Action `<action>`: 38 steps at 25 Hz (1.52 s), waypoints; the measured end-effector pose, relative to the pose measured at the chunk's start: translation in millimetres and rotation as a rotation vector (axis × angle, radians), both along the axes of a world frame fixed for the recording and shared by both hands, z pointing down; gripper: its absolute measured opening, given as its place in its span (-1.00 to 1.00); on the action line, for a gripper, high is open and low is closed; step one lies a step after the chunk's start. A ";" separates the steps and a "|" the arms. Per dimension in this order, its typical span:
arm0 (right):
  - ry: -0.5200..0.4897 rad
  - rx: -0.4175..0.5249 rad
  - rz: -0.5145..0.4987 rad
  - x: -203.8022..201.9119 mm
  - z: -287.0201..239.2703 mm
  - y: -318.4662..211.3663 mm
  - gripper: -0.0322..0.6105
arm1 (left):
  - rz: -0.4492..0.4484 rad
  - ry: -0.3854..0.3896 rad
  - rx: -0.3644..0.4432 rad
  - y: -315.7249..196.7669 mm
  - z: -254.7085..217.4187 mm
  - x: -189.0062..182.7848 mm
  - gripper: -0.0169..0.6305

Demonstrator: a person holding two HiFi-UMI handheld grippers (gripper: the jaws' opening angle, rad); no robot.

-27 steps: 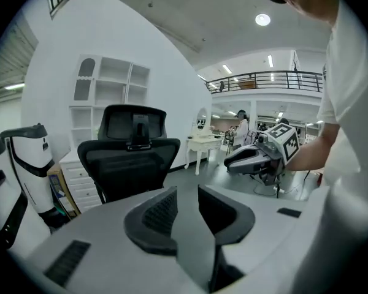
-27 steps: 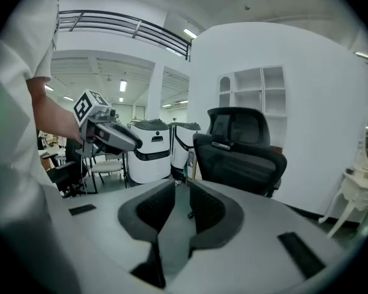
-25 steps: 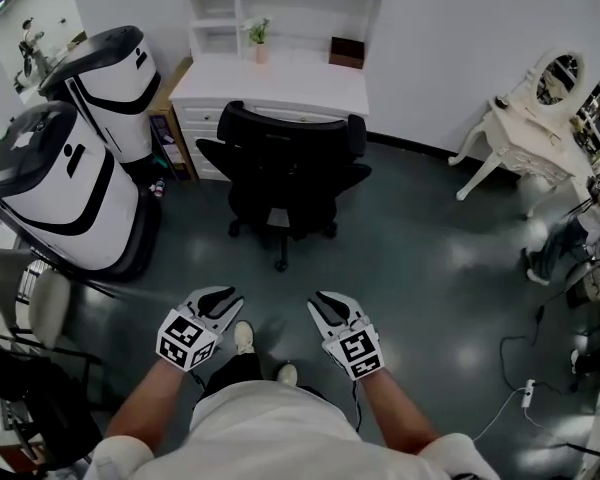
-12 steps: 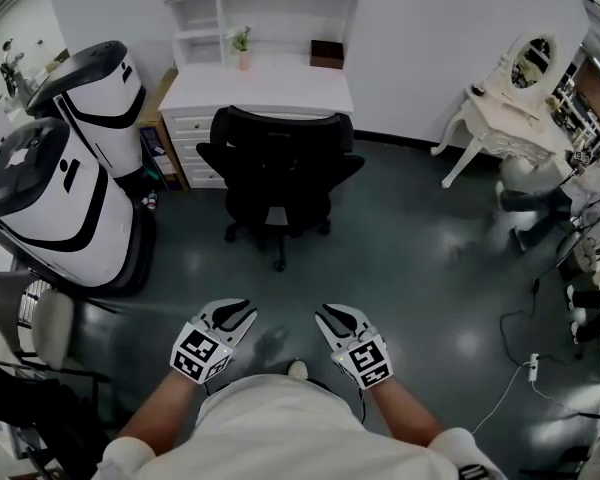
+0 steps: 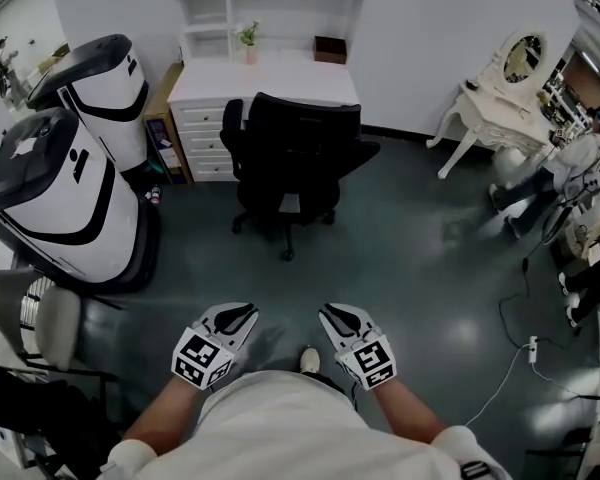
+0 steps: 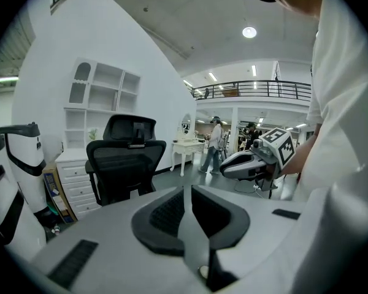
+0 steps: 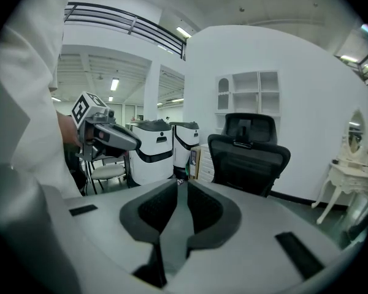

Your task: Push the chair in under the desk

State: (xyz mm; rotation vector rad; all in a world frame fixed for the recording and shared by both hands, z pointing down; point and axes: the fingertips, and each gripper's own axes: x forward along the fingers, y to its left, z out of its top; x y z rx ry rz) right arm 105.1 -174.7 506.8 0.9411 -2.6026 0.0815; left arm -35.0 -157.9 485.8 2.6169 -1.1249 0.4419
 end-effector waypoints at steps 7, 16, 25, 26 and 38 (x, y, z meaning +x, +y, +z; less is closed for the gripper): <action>0.003 0.001 0.031 -32.7 -1.6 38.7 -0.82 | 0.029 0.011 -0.002 40.2 3.0 -29.9 -0.96; -0.024 -0.014 0.085 -62.2 1.1 83.2 -0.88 | 0.093 0.001 0.005 80.3 9.6 -52.1 -0.96; -0.016 -0.002 0.089 -78.1 0.3 102.2 -0.89 | 0.119 0.025 -0.003 94.5 9.8 -64.7 -0.96; -0.015 0.001 0.087 -79.8 -0.2 103.1 -0.89 | 0.119 0.026 -0.003 95.4 10.0 -65.9 -0.96; -0.005 0.021 0.065 -92.4 -4.2 116.5 -0.89 | 0.113 0.026 -0.016 108.1 12.8 -78.9 -0.96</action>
